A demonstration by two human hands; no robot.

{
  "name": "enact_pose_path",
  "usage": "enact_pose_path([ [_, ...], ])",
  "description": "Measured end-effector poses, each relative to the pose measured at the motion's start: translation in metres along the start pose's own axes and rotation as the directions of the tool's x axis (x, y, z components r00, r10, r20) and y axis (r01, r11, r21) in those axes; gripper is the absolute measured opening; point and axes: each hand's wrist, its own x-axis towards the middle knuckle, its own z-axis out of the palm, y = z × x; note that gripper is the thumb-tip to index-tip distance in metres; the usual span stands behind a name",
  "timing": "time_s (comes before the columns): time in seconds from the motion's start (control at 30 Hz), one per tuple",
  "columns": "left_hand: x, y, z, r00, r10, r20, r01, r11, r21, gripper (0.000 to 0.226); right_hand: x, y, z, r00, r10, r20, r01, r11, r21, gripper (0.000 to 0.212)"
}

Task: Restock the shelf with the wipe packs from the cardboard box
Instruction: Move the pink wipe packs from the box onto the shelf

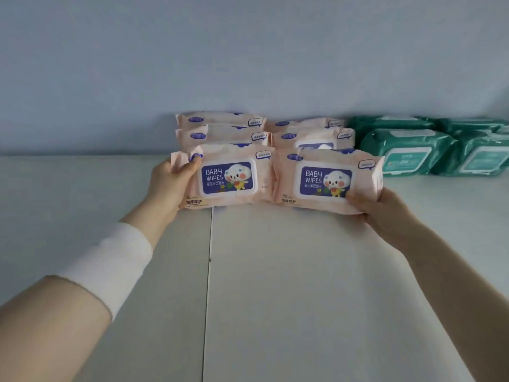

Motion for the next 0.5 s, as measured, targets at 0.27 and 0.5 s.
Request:
enact_pose_path([
  [0.27,0.018,-0.018,0.011,0.971,0.214,-0.103,-0.196,0.966,0.167,0.018,0.055,0.017,-0.001,0.954,-0.198,-0.226,0.086,0.900,-0.427,0.017],
  [0.5,0.016,-0.012,0.008,0.980,0.186,-0.071,-0.171,0.969,0.179,0.021,0.051,0.016,0.003,0.927,-0.176,-0.332,-0.032,0.844,-0.536,0.038],
])
